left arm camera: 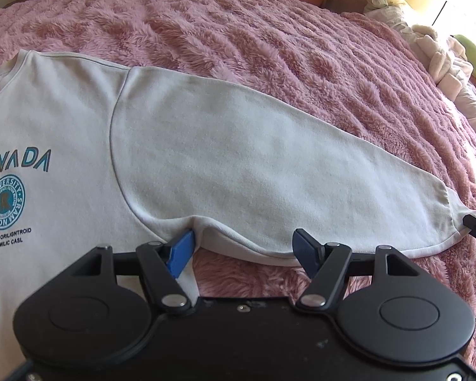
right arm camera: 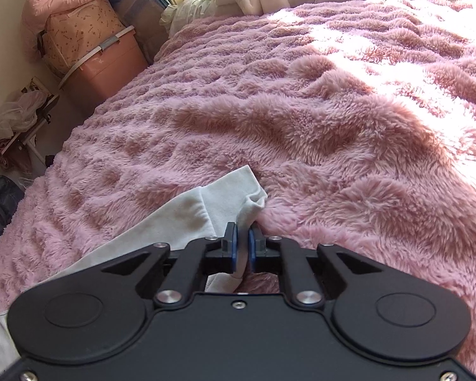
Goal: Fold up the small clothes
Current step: 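Move the right gripper to the sleeve cuff and close on it, then lift the cuff with the right gripper, fold sleeve across chest, release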
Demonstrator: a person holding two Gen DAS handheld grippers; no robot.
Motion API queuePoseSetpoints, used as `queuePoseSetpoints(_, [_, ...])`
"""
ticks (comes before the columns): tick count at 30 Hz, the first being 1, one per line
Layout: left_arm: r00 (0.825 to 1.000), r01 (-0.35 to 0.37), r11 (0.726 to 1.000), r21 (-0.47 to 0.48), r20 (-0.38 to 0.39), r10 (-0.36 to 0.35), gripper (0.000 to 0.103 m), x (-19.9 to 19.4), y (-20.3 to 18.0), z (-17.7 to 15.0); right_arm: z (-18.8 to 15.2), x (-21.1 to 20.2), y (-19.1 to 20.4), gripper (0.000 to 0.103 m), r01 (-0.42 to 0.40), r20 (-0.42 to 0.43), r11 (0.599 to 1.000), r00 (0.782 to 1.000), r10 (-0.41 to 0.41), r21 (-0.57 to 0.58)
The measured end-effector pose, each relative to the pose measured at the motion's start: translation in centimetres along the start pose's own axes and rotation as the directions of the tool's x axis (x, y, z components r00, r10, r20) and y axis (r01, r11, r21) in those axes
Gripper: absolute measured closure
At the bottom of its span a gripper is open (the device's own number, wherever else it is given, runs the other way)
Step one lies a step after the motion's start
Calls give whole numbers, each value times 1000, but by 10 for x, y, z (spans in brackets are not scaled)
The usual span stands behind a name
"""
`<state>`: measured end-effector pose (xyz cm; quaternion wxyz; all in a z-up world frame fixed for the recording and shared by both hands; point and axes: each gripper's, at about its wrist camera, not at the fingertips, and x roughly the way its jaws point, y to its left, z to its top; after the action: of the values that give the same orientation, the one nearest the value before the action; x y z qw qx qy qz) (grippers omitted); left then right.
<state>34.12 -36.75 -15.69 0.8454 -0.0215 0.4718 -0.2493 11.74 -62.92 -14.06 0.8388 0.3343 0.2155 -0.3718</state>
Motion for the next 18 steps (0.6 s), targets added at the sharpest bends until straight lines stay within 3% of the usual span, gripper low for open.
queuePoseSetpoints(5, [999, 41, 999, -24, 3, -41, 31, -13, 7, 5, 6, -27, 24, 95, -69, 61, 997, 996, 72, -41])
queuePoseSetpoints(10, [998, 27, 1000, -15, 58, -26, 31, -65, 28, 7, 13, -66, 76, 95, -167, 113, 977, 977, 182, -134])
queuePoseSetpoints(14, [995, -37, 999, -36, 97, 41, 31, -122, 75, -4, 8, -96, 130, 95, -282, 111, 940, 946, 306, -191])
queuePoseSetpoints(18, [986, -124, 989, -84, 103, 133, 31, -169, 130, -21, -17, -123, 198, 95, -414, 78, 875, 892, 444, -251])
